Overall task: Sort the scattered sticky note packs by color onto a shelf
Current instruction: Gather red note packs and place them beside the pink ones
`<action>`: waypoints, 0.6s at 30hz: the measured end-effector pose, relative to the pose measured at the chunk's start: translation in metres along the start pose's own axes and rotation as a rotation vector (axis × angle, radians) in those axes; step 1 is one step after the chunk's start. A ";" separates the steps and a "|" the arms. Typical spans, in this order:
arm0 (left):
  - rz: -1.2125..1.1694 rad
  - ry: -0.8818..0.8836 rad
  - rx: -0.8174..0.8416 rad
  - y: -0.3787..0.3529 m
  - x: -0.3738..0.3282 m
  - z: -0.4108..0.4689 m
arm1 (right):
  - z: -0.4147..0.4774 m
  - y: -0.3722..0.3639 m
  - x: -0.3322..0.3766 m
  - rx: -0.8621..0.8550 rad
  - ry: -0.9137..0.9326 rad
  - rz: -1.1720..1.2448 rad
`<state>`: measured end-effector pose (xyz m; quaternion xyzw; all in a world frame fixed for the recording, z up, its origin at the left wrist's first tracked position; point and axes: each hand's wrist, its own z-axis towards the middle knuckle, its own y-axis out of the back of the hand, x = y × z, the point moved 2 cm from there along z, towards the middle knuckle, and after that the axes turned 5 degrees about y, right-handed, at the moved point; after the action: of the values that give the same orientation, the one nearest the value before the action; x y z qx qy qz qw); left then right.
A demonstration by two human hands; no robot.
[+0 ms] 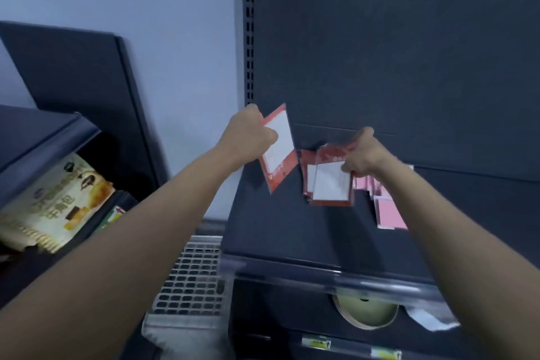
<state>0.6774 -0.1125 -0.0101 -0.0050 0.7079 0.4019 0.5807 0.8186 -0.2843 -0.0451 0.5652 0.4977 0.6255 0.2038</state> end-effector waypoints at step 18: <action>-0.471 0.400 0.084 -0.067 0.009 -0.002 | 0.041 -0.019 -0.047 -0.110 0.168 -0.171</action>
<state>0.7044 -0.1551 -0.0557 -0.2237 0.8035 0.2179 0.5068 0.8629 -0.2986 -0.0898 0.4541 0.5245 0.6773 0.2447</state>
